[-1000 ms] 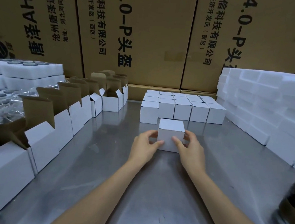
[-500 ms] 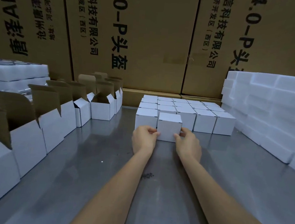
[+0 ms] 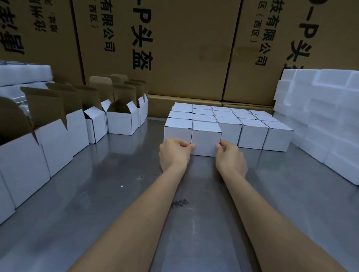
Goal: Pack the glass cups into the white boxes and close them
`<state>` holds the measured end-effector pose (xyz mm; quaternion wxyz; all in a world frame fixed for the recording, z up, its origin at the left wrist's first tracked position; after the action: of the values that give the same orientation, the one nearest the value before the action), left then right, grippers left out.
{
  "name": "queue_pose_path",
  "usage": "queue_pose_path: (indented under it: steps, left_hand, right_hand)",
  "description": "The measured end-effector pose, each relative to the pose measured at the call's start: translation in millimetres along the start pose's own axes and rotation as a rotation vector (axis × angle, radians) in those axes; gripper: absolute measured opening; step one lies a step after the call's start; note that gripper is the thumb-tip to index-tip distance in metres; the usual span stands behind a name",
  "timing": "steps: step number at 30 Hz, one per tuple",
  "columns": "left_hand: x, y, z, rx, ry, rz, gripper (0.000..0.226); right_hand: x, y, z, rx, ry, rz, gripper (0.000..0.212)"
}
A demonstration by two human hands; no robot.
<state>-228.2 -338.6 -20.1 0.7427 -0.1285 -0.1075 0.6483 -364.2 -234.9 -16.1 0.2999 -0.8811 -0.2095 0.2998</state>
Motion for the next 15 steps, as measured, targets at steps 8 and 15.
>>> queue_pose_path:
  steps: [8, 15]
  left_hand:
    - [6, -3, 2, 0.0, -0.003, 0.015, 0.01]
    - [37, -15, -1, -0.062, 0.064, -0.035, 0.008]
  right_hand:
    - [1, 0, -2, -0.018, 0.006, -0.025, 0.03]
    - [30, -20, -13, 0.031, -0.057, 0.045, 0.027]
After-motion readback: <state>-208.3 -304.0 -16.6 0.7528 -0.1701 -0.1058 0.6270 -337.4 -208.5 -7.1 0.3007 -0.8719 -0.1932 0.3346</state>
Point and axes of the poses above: each hand's wrist, its own x-axis away from the middle knuckle, its own y-axis out of the palm, z = x × y, the point moved 6 cm from there along -x, towards the middle knuckle, and after that the axes turned 10 degrees about -y, right-handed, at the moved point
